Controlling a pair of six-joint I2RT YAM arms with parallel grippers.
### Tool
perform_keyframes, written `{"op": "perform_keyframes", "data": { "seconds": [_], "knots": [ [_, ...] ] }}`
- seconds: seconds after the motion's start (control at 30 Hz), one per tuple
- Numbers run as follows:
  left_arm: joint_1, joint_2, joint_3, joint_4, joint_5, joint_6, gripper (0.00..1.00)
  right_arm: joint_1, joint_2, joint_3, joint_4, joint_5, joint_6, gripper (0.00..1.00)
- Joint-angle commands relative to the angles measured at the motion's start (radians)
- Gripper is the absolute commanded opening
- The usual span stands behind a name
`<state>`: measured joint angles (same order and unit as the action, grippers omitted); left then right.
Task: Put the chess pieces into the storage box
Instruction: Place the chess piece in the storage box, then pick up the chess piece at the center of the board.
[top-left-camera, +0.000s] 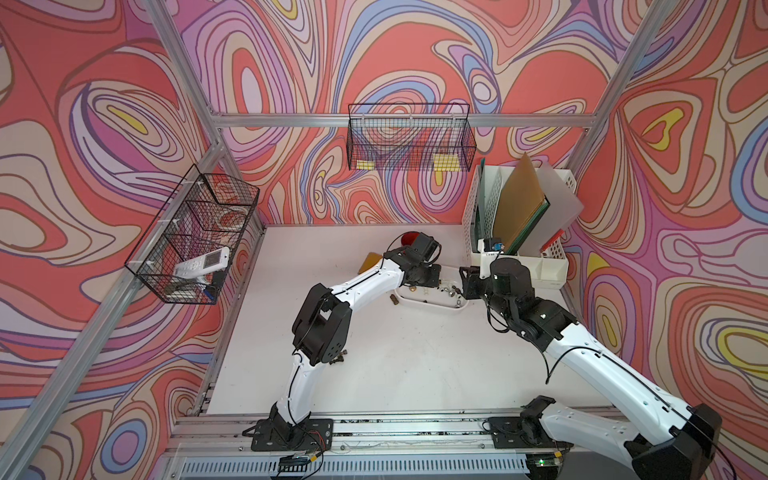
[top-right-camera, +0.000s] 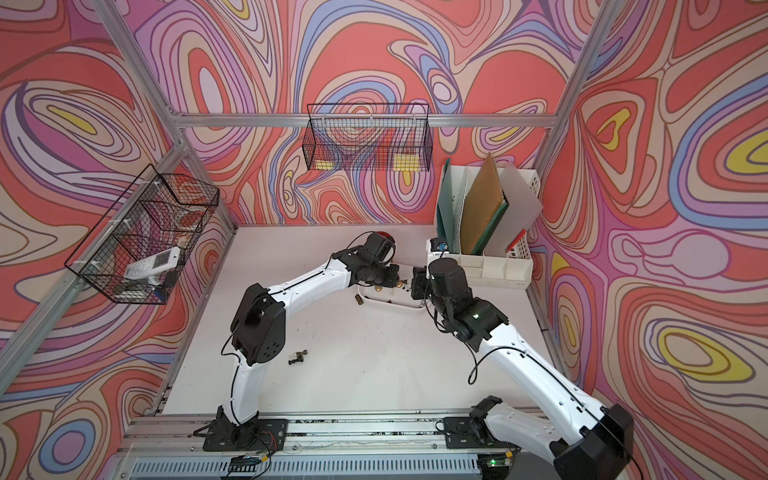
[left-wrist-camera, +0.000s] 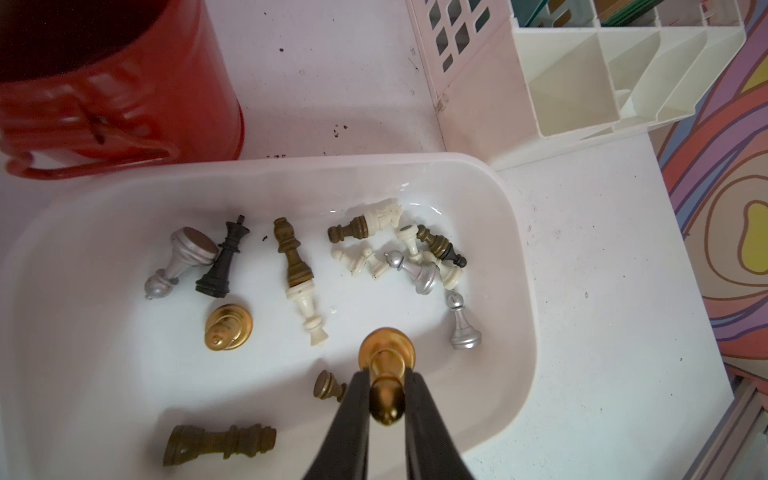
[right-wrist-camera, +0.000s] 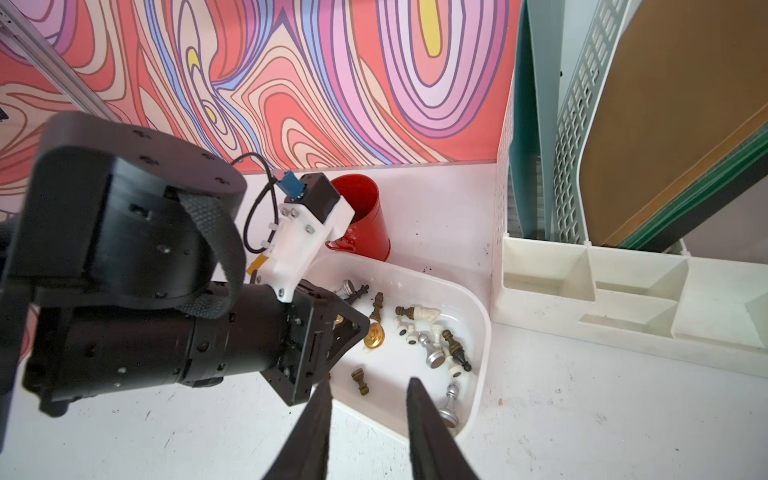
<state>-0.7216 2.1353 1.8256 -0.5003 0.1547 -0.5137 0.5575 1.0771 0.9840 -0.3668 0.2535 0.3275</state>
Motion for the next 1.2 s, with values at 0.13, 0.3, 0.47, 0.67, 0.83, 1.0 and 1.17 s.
{"op": "perform_keyframes", "data": {
  "seconds": [0.13,0.3,0.47,0.67,0.83,1.0,1.17],
  "knots": [
    [-0.006,-0.067,0.021,-0.056,-0.017,0.033,0.35,-0.003,0.040,0.030,-0.017,-0.049,-0.012,0.33],
    [-0.006,-0.230,-0.065,-0.064,-0.081,0.065,0.36,-0.002,0.076,0.057,-0.002,-0.186,-0.028,0.33],
    [0.004,-0.490,-0.290,-0.086,-0.227,0.093,0.36,0.080,0.195,0.115,0.016,-0.338,-0.092,0.33],
    [0.089,-0.813,-0.537,-0.264,-0.364,0.069,0.36,0.214,0.374,0.133,0.149,-0.503,-0.178,0.33],
    [0.223,-1.021,-0.708,-0.362,-0.340,0.050,0.36,0.237,0.543,0.202,0.192,-0.525,-0.209,0.32],
    [0.281,-1.105,-0.798,-0.393,-0.328,0.066,0.35,0.268,0.785,0.412,0.006,-0.294,-0.135,0.33],
    [0.288,-1.141,-0.839,-0.382,-0.336,0.069,0.35,0.299,0.978,0.592,-0.167,-0.046,-0.028,0.37]
  ]
}}
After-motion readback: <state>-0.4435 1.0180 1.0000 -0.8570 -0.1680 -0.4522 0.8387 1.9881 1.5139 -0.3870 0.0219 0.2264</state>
